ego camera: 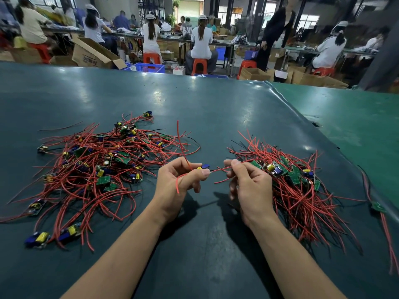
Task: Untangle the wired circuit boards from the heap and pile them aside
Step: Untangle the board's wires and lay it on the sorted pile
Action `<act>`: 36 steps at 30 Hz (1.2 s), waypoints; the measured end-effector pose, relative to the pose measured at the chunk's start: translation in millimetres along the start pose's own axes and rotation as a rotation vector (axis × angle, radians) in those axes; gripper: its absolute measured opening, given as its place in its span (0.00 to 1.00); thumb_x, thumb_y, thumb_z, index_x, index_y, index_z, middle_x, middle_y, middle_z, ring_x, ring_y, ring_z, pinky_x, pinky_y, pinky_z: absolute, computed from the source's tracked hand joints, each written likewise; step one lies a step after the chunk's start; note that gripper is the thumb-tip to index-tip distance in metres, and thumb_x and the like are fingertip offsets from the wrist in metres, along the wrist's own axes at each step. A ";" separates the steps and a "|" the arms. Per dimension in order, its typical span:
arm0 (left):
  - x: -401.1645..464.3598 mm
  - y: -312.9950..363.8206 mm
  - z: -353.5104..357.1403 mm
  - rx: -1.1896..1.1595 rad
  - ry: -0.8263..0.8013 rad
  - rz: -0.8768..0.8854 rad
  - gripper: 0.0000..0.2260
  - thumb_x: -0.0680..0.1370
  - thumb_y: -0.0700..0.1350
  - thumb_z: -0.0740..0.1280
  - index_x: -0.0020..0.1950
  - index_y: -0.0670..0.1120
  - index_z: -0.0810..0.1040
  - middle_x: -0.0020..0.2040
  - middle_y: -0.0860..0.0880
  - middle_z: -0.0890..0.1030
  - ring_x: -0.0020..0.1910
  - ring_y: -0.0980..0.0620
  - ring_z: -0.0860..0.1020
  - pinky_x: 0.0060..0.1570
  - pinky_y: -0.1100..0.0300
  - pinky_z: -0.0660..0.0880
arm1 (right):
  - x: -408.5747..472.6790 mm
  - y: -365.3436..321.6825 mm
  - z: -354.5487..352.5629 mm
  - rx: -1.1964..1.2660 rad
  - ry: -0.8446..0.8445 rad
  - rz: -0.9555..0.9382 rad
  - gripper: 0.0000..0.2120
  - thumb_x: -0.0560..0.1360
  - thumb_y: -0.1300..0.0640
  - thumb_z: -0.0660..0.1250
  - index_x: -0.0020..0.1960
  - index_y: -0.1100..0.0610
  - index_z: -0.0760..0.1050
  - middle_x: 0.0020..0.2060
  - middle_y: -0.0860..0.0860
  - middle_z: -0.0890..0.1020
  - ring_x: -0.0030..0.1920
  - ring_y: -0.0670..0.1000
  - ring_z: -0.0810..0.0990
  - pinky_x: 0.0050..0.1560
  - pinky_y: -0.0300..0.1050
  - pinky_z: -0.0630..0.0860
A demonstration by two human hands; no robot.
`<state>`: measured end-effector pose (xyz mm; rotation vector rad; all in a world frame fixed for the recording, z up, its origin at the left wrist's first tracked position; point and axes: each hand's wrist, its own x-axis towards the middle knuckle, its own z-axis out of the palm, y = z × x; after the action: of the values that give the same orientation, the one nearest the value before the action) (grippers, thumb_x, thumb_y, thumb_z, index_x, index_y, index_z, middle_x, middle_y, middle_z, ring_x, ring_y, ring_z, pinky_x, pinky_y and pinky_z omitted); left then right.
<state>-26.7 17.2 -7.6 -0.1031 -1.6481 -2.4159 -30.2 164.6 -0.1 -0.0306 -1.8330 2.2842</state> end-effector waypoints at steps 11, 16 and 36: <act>3.6 2.3 -7.1 -0.137 0.037 0.051 0.15 0.56 0.40 0.74 0.28 0.49 0.68 0.27 0.51 0.75 0.20 0.56 0.65 0.25 0.66 0.62 | 4.5 3.1 -7.3 -0.288 0.180 -0.232 0.07 0.79 0.60 0.65 0.48 0.54 0.82 0.27 0.45 0.74 0.27 0.53 0.69 0.30 0.47 0.68; 2.6 0.6 -6.2 -0.093 0.029 0.051 0.16 0.56 0.41 0.75 0.33 0.42 0.68 0.27 0.50 0.77 0.21 0.56 0.68 0.24 0.66 0.63 | 0.7 0.7 -4.4 -0.289 0.179 -0.298 0.11 0.81 0.62 0.61 0.52 0.49 0.79 0.33 0.48 0.82 0.23 0.48 0.75 0.25 0.40 0.71; 1.3 3.8 -5.9 -0.104 0.031 0.006 0.22 0.57 0.43 0.77 0.44 0.33 0.74 0.29 0.47 0.78 0.23 0.53 0.70 0.26 0.63 0.68 | 7.7 -4.2 -11.9 0.061 0.187 -0.172 0.10 0.82 0.64 0.57 0.52 0.54 0.76 0.36 0.52 0.85 0.20 0.46 0.72 0.19 0.36 0.69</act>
<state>-26.8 10.2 -6.1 -0.0869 -1.5073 -2.4855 -35.4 178.3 2.1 -0.0717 -1.6082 2.1395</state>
